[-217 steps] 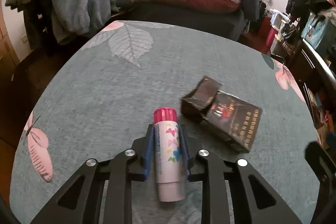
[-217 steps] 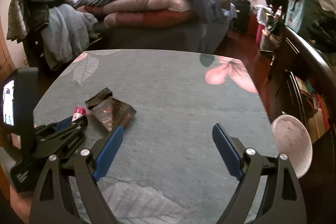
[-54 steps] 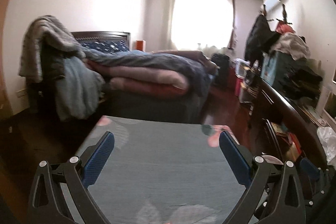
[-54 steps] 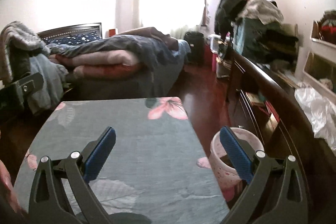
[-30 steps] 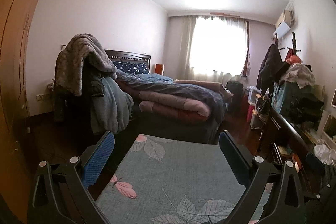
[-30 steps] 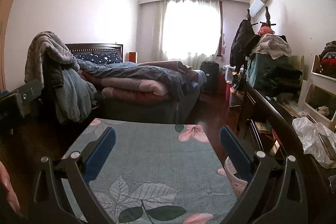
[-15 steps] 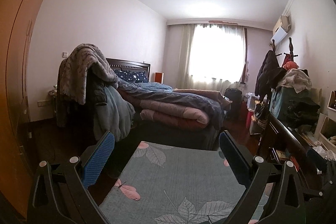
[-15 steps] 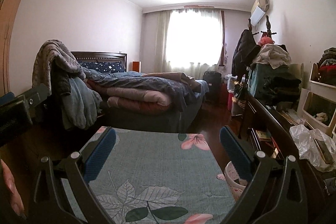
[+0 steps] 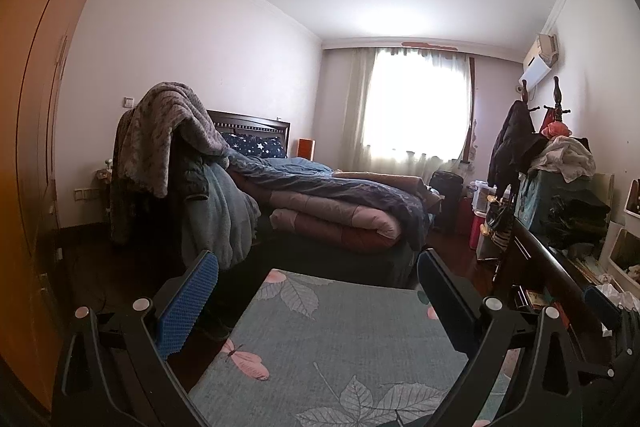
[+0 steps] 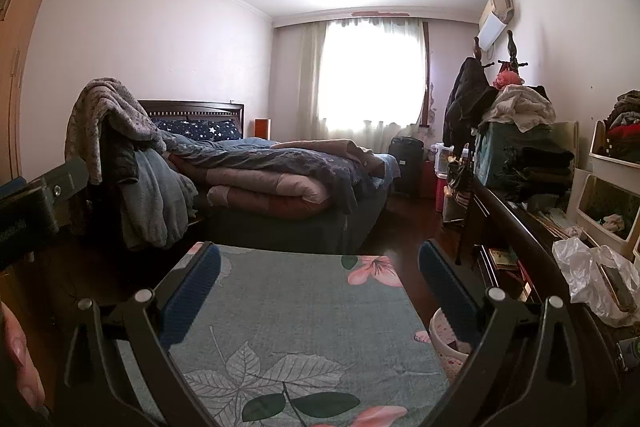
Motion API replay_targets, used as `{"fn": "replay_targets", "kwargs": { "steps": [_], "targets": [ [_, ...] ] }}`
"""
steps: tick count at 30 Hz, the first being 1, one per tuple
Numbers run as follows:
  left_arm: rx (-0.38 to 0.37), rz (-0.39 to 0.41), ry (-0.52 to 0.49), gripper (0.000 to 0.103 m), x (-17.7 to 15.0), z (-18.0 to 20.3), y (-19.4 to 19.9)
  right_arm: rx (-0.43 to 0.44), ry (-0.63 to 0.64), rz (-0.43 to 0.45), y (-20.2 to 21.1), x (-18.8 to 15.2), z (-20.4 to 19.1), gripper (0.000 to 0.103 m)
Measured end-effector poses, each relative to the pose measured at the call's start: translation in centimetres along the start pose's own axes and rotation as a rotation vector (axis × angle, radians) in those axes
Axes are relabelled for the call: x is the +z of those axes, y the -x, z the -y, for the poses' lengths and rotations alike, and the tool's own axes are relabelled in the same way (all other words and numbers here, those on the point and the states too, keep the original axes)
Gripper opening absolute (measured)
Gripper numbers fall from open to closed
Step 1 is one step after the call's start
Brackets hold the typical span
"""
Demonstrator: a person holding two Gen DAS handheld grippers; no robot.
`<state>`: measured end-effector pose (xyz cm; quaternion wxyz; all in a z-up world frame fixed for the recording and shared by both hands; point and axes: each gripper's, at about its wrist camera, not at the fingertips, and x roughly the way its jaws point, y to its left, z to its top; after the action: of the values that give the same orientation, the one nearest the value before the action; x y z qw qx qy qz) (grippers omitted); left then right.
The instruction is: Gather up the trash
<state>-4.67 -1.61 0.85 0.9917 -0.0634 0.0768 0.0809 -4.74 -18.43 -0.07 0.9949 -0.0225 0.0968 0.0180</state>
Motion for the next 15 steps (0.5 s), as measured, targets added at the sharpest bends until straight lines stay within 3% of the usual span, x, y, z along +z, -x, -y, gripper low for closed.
{"fn": "replay_targets", "kwargs": {
  "steps": [15],
  "targets": [
    [-0.019,0.015,0.006,0.099,-0.24,0.71,0.91,-0.003,0.010,0.012,0.62,0.07,-0.05,0.100]
  ]
}}
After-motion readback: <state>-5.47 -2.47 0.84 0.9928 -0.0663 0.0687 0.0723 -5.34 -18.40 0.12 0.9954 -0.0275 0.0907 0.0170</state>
